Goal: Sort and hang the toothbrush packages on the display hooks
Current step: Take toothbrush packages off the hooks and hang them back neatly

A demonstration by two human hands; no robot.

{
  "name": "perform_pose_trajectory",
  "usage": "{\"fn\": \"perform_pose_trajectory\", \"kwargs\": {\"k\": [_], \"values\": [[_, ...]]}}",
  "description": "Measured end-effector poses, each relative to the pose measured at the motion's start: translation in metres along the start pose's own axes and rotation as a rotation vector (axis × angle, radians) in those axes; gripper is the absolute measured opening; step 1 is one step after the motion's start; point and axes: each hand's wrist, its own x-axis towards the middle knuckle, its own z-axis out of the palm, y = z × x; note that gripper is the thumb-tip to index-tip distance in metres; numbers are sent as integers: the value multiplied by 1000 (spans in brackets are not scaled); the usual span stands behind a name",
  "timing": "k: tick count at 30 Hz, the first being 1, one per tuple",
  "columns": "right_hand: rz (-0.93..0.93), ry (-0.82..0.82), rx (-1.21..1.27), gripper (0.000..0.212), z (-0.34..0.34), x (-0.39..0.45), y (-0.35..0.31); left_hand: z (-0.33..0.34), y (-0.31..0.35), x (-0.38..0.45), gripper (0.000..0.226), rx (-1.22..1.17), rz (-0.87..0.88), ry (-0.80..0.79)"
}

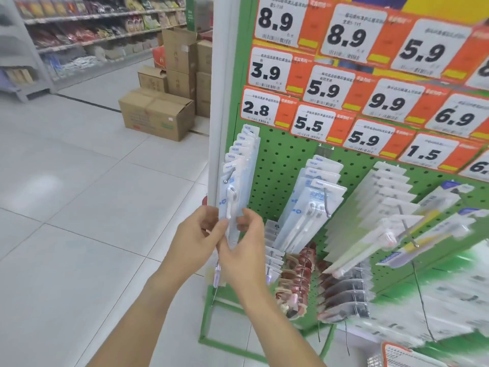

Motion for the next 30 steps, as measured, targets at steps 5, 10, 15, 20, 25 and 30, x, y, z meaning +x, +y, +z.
{"fn": "perform_pose_trajectory", "kwargs": {"k": [5, 10, 15, 20, 25, 30], "values": [[-12, 1, -23, 51, -8, -2, 5, 6, 5, -8, 23, -70, 72, -27], [-108, 32, -46, 35, -17, -16, 13, 2, 11, -27, 21, -161, 35, 48], [-80, -95, 172, 25, -28, -23, 4, -6, 20, -45, 18, -235, 38, -3], [-118, -338, 284, 20, -54, -33, 0, -12, 23, -71, 9, -311, 4, -27], [-49, -475, 382, 15, -68, -40, 16, -8, 33, -86, 36, -420, 24, 76], [16, -465, 310, 14, -72, -57, 34, 12, 27, -88, 39, -555, -183, 77]]}}
